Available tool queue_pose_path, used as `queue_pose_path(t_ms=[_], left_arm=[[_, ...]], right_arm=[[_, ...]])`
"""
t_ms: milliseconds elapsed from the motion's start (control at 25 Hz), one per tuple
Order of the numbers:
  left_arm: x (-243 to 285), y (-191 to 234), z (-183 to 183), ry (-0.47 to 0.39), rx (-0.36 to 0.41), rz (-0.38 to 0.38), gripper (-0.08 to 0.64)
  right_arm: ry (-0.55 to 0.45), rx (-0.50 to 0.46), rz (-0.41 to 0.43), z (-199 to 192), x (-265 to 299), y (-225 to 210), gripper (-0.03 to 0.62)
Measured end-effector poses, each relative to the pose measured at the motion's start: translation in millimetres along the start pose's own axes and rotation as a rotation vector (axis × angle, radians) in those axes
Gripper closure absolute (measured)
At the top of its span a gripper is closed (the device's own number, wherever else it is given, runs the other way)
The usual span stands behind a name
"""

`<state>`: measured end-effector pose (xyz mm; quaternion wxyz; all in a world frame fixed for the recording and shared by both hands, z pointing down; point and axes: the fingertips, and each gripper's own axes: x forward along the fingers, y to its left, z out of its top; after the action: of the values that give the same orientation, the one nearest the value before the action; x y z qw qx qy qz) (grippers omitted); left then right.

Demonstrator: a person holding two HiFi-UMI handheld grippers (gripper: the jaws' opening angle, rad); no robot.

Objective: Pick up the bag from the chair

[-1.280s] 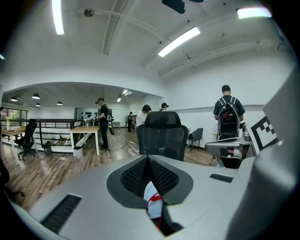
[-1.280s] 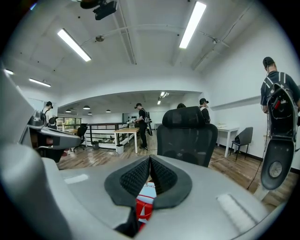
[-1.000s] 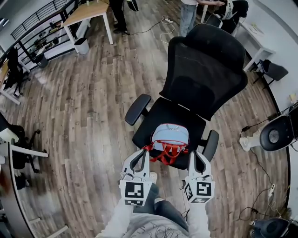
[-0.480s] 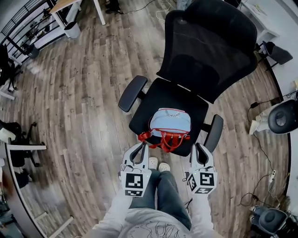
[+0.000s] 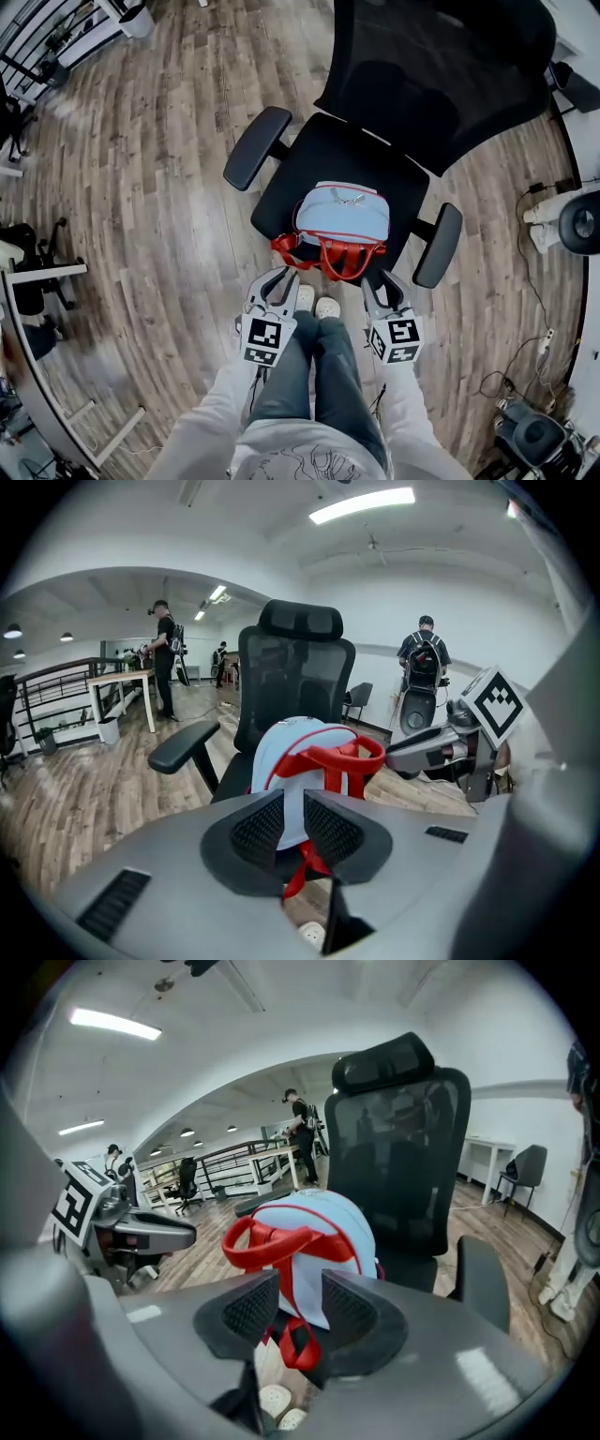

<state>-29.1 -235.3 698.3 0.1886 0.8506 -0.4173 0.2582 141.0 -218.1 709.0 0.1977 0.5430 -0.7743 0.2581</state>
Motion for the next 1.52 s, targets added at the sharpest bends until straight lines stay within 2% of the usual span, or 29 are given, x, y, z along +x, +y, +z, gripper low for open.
queue_pose_path(t_ms=[240, 520, 1000, 1120, 1240, 1400, 1520], left_arm=[[40.4, -15.4, -33.8, 0.071, 0.047, -0.105, 0.412], [73.7, -41.0, -60.7, 0.131, 0.078, -0.304, 0.330], [112.0, -61.0, -82.2, 0.214, 0.118, -0.454, 0.328], [114.0, -63.1, -84.1, 0.231, 0.134, -0.472, 0.347], [116.9, -62.1, -83.8, 0.236, 0.134, -0.471, 0.421], [111.9, -61.0, -83.0, 0.246, 0.100, -0.478, 0.517], [100.8, -64.4, -80.7, 0.252, 0.105, -0.506, 0.538]], right_arm=[[0.085, -0.035, 0.085, -34.7, 31.2, 0.3, 0.428], [0.155, -0.080, 0.171, -63.7, 58.8, 1.3, 0.410], [0.194, -0.099, 0.263, -82.2, 86.8, 7.2, 0.410], [0.181, -0.081, 0.276, -79.4, 89.0, 10.7, 0.420], [0.162, -0.049, 0.286, -76.0, 90.2, 10.2, 0.523], [0.158, -0.043, 0.307, -75.9, 83.8, 12.9, 0.557], [0.156, -0.054, 0.326, -73.2, 73.3, 17.1, 0.569]])
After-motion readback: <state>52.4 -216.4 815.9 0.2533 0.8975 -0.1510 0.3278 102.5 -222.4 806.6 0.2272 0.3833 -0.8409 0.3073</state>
